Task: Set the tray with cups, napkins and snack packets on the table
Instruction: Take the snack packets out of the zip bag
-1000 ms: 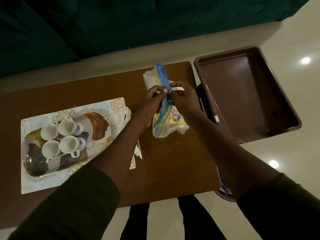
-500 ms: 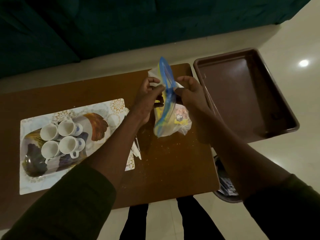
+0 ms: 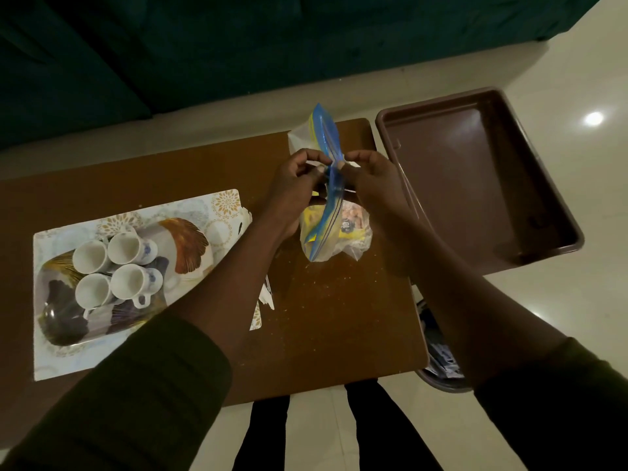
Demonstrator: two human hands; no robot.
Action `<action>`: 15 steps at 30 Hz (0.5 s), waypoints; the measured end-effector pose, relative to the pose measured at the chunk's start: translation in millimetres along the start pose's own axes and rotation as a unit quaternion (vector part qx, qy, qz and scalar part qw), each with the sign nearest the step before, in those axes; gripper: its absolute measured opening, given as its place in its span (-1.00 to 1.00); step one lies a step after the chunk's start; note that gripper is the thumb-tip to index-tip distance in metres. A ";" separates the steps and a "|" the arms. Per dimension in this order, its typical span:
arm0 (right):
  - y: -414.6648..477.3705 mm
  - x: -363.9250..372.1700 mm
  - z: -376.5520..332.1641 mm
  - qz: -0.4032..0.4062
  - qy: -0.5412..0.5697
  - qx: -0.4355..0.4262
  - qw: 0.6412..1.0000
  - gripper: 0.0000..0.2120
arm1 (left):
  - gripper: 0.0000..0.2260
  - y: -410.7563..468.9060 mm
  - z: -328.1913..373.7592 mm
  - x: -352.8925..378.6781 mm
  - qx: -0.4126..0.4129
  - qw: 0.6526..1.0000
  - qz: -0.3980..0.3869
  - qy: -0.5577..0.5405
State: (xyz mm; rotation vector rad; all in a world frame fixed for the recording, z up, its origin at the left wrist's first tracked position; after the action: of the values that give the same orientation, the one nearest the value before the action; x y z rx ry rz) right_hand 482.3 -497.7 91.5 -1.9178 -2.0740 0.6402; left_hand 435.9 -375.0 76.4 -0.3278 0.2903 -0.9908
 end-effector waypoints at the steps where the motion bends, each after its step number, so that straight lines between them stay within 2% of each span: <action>1: -0.3 -0.5 0.3 -0.008 0.001 0.007 1.000 -0.72 | -0.81 -0.9 1.3 0.9 0.016 1.000 0.003 0.010; 5: -2.0 3.0 -2.3 -0.034 -0.009 0.016 0.999 -0.61 | -0.83 -1.5 2.5 4.0 0.046 0.997 0.023 0.054; 10: 6.9 4.4 2.0 0.021 -0.043 0.016 0.999 -0.90 | -0.81 0.7 7.9 5.4 0.066 0.993 0.013 0.099; 15: 7.1 1.1 1.6 0.009 -0.045 -0.012 0.999 -0.80 | -0.77 3.8 1.5 0.4 0.054 0.992 0.021 0.114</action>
State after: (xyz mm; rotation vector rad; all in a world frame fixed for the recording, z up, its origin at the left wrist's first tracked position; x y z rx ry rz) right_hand 487.7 -496.6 86.6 -1.9572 -2.1305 0.7212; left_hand 439.7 -373.2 76.2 -0.1091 0.4471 -0.9996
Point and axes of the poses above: each hand's wrist, its own y-axis towards the middle knuckle, its own x-axis out of the palm, z = x × y, the point moved 2 cm from there along y, towards the middle knuckle, and after that the axes turned 13 degrees about z, right-handed, at the moved point
